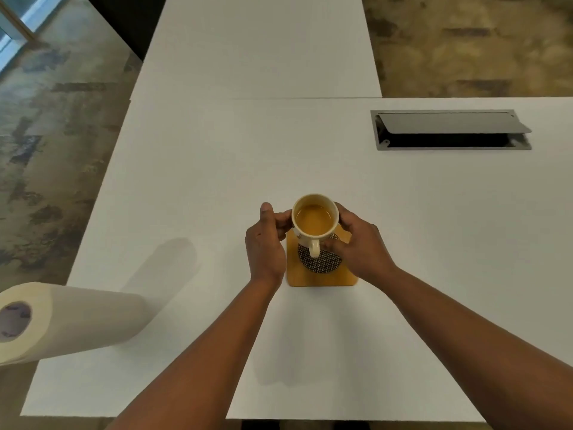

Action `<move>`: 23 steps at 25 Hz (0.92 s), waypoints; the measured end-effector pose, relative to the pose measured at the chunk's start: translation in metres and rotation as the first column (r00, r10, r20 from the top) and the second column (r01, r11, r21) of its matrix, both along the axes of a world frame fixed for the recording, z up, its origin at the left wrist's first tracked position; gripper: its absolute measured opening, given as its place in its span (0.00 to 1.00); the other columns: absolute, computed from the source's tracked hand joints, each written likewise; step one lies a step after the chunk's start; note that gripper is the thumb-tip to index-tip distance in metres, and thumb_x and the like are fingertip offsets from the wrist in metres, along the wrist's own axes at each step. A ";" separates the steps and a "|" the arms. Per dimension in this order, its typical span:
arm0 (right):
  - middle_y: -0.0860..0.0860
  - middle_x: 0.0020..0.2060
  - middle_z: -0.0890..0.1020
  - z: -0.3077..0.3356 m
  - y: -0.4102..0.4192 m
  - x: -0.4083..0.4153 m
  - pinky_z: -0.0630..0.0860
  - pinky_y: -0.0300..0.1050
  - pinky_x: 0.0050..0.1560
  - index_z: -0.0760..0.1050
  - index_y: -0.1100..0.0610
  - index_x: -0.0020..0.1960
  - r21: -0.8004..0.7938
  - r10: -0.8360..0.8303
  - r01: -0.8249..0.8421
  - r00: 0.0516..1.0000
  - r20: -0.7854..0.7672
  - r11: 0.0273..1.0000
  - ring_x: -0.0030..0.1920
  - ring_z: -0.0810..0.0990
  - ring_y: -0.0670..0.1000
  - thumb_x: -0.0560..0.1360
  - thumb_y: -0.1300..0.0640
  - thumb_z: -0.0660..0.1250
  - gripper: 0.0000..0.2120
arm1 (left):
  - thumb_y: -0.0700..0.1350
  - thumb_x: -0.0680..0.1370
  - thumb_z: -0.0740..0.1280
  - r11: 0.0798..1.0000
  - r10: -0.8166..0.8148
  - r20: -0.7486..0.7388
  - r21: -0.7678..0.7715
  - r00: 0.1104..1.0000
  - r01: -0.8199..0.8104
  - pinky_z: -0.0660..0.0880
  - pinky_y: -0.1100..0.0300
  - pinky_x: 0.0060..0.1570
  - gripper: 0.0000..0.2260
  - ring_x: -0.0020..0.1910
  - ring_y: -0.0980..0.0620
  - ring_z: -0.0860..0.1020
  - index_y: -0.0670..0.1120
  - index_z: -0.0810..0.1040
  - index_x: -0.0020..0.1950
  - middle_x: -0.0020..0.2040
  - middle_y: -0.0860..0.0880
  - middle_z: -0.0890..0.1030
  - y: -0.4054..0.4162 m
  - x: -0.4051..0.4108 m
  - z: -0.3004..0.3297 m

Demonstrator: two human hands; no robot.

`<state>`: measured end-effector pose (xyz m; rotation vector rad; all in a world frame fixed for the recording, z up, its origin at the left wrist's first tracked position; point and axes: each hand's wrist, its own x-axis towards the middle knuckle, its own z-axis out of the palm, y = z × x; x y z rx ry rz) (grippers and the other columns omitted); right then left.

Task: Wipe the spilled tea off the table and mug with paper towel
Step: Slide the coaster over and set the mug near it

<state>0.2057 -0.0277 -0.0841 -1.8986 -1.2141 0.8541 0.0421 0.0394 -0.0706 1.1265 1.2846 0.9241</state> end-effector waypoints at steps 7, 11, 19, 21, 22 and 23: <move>0.20 0.53 0.75 -0.016 -0.033 0.008 0.68 0.28 0.51 0.67 0.31 0.68 -0.059 -0.014 0.012 0.999 -0.038 0.998 0.57 0.72 0.25 0.70 0.51 0.76 0.33 | 0.65 0.79 0.51 0.997 -0.076 -0.044 -0.029 0.996 0.075 0.77 0.59 0.47 0.26 0.46 0.54 0.86 0.61 0.87 0.40 0.42 0.54 0.88 -0.021 0.007 -0.015; 0.17 0.52 0.74 -0.020 -0.035 0.010 0.68 0.21 0.48 0.66 0.29 0.65 -0.074 0.008 -0.010 0.999 -0.032 0.997 0.56 0.71 0.24 0.70 0.52 0.77 0.33 | 0.65 0.79 0.52 0.995 -0.091 -0.041 -0.031 0.995 0.090 0.78 0.58 0.48 0.25 0.47 0.53 0.86 0.60 0.87 0.40 0.43 0.53 0.88 -0.025 0.007 -0.020; 0.17 0.52 0.73 -0.022 -0.033 0.012 0.67 0.20 0.48 0.65 0.30 0.66 -0.067 0.027 -0.029 0.999 -0.039 0.997 0.56 0.71 0.23 0.69 0.49 0.76 0.32 | 0.64 0.80 0.53 0.997 -0.076 -0.051 -0.036 0.996 0.074 0.80 0.54 0.51 0.25 0.48 0.52 0.86 0.56 0.87 0.43 0.44 0.52 0.88 -0.025 0.010 -0.021; 0.16 0.52 0.73 -0.022 -0.033 0.012 0.67 0.18 0.49 0.65 0.29 0.66 -0.062 0.032 -0.034 0.999 -0.037 0.998 0.57 0.70 0.22 0.69 0.49 0.76 0.32 | 0.65 0.79 0.53 0.997 -0.075 -0.055 -0.036 0.996 0.073 0.80 0.54 0.50 0.25 0.47 0.53 0.86 0.56 0.86 0.42 0.44 0.53 0.88 -0.025 0.009 -0.020; 0.15 0.52 0.72 -0.022 -0.034 0.011 0.67 0.19 0.48 0.64 0.29 0.66 -0.065 0.031 -0.034 0.999 -0.041 0.997 0.57 0.70 0.22 0.69 0.49 0.76 0.32 | 0.65 0.79 0.53 0.997 -0.074 -0.058 -0.036 0.996 0.072 0.79 0.55 0.49 0.25 0.47 0.53 0.86 0.56 0.86 0.42 0.44 0.53 0.88 -0.025 0.009 -0.019; 0.15 0.52 0.72 -0.022 -0.034 0.011 0.68 0.20 0.47 0.64 0.29 0.66 -0.067 0.031 -0.033 0.999 -0.033 0.997 0.57 0.70 0.22 0.70 0.49 0.76 0.32 | 0.66 0.78 0.53 0.997 -0.076 -0.062 -0.039 0.995 0.073 0.79 0.57 0.48 0.26 0.46 0.53 0.86 0.56 0.86 0.41 0.43 0.53 0.88 -0.024 0.008 -0.018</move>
